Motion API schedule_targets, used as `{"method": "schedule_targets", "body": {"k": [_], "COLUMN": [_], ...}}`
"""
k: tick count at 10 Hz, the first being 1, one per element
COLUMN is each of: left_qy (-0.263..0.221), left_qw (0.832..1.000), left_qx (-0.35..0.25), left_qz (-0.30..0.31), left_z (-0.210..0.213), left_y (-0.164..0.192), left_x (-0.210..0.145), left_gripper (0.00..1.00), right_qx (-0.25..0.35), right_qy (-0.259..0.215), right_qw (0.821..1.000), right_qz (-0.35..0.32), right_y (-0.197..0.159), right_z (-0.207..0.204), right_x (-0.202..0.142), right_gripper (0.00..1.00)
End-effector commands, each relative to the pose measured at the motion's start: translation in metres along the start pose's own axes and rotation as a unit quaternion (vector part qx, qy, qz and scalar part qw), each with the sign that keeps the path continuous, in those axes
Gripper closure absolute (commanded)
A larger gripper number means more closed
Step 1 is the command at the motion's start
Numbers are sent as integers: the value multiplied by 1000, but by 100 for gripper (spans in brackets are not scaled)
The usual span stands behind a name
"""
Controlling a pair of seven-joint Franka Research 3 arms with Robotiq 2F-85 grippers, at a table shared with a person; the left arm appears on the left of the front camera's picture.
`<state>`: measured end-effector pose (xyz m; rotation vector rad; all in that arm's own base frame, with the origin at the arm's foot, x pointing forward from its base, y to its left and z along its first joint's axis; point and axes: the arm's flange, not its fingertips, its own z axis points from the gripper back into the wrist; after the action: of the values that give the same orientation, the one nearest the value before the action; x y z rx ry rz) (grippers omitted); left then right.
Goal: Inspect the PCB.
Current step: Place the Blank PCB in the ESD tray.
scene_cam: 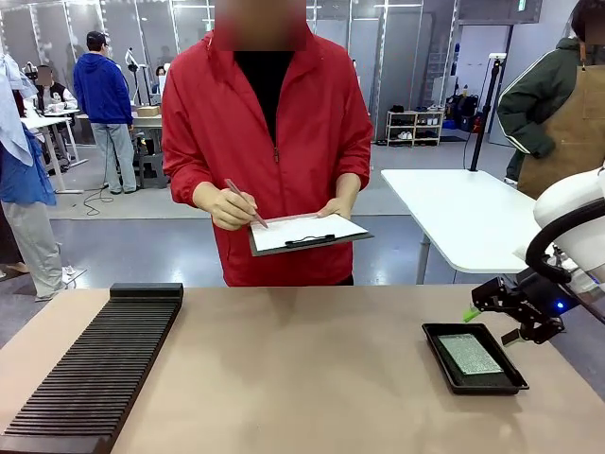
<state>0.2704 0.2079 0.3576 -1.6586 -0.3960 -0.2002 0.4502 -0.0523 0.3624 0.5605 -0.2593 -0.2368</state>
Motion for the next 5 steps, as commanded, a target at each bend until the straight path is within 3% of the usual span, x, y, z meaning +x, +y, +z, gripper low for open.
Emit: {"method": "schedule_targets", "body": {"k": [1, 5], "left_qy": [4, 4], "left_qw": [1000, 1000], "left_qx": [3, 3], "left_qz": [2, 2], "left_z": [3, 3], "left_y": [-1, -1], "left_x": [0, 0], "left_gripper": [0, 0], "right_qx": [0, 0], "right_qy": [1, 1], "right_qw": [1000, 1000], "right_qz": [4, 4], "right_y": [1, 1], "right_z": [-2, -2], "right_x": [0, 0], "right_gripper": [0, 0]}}
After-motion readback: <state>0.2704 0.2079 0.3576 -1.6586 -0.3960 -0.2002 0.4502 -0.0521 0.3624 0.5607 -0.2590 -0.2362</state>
